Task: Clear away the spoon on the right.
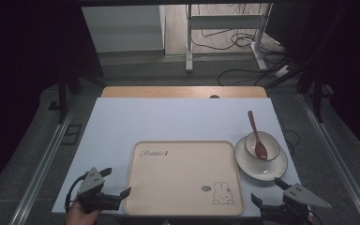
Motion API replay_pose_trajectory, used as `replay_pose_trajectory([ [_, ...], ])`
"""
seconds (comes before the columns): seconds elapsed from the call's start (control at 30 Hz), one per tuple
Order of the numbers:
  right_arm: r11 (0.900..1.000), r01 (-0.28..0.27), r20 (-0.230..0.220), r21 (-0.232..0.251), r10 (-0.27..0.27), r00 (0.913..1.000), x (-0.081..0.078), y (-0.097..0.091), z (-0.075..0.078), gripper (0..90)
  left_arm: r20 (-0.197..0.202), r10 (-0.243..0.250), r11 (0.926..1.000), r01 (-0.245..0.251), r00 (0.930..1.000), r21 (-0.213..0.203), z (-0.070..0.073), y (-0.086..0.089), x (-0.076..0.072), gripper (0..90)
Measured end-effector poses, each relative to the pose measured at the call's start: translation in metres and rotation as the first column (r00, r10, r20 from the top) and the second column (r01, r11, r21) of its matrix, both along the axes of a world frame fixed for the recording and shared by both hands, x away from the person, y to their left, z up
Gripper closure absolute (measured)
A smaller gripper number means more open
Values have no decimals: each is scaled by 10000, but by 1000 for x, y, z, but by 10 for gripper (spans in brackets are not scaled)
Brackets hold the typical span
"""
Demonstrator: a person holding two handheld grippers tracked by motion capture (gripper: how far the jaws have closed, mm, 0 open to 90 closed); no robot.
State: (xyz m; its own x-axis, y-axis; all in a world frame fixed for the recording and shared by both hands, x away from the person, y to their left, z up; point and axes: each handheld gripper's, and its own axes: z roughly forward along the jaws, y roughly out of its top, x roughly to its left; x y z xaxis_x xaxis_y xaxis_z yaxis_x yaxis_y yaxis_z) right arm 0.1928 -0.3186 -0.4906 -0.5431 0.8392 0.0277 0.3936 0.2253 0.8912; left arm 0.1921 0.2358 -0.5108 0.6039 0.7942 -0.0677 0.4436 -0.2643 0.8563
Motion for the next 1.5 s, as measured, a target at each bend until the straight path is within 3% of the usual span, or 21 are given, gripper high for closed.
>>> replay_pose_trajectory([
  [0.4, 9977, -317, 26, -603, 319, 9995, 4, 3, -3, 0, 265, 303, 9995, -301, 9992, -64, 1, 2, -3, 0],
  [0.97, 9970, -551, -372, -535, 531, 9979, 8, 4, -7, 0, 271, 290, 9996, -290, 9992, -16, 1, 1, -3, 0],
  [1.5, 9957, -614, 74, -694, 621, 9980, 12, 7, -2, 0, 192, 191, 9998, -192, 9996, 49, 0, 0, -2, 0],
])
